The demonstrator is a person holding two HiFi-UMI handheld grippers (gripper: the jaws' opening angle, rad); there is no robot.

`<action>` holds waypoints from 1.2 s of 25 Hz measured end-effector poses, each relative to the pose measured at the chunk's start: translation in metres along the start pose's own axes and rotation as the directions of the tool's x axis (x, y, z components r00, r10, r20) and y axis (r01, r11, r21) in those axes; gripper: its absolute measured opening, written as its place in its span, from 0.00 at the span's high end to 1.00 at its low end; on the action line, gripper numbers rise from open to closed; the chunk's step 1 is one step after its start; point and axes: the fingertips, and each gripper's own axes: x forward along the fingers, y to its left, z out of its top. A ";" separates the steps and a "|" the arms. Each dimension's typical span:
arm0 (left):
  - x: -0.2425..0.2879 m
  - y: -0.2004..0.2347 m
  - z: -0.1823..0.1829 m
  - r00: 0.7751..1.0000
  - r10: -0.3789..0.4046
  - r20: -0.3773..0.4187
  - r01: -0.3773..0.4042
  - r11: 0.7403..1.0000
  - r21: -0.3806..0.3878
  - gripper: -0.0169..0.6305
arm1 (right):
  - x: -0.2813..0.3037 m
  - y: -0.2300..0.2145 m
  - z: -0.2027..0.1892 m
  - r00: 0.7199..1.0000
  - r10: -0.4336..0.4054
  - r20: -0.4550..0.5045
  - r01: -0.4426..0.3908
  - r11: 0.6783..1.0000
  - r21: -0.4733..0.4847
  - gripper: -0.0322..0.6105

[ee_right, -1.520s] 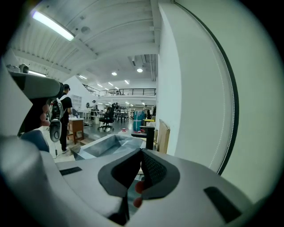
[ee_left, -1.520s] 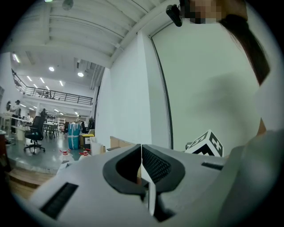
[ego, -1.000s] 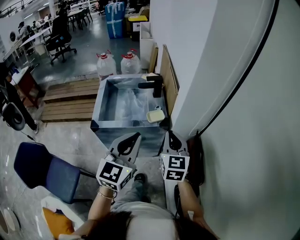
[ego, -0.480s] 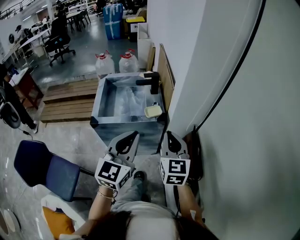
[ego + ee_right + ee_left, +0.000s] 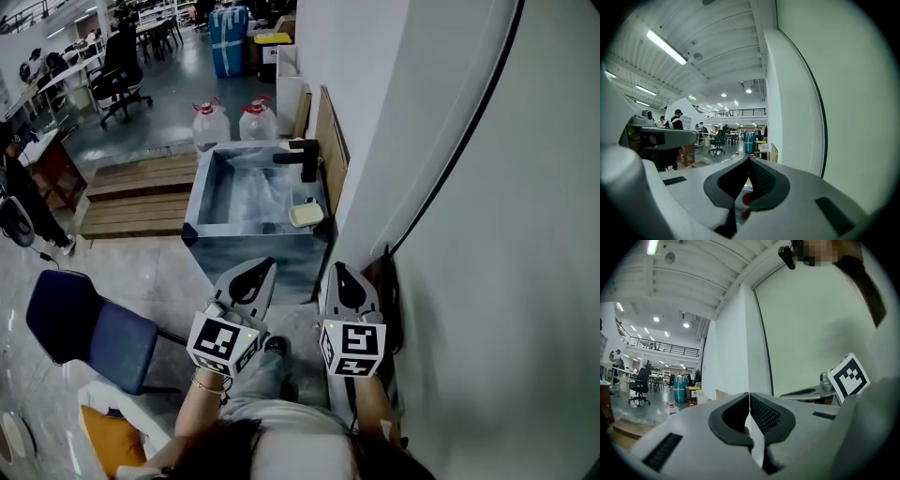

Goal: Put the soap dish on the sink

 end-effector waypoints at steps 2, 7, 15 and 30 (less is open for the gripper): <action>-0.003 -0.002 0.001 1.000 0.002 0.000 -0.002 1.000 0.001 0.96 | -0.006 0.000 0.004 1.000 -0.004 0.007 0.004 1.000 0.001 0.91; -0.012 -0.008 0.003 1.000 0.003 0.004 -0.003 1.000 0.005 0.96 | -0.019 0.003 0.008 1.000 -0.015 0.023 0.015 1.000 -0.001 0.91; -0.024 -0.015 -0.001 1.000 0.008 0.008 -0.008 1.000 0.003 0.96 | -0.034 0.011 0.005 0.999 -0.018 0.034 0.018 1.000 0.003 0.91; -0.023 -0.028 0.005 1.000 -0.016 0.002 0.016 1.000 0.017 0.96 | -0.048 0.010 0.010 0.998 -0.027 0.048 0.026 1.000 0.015 0.91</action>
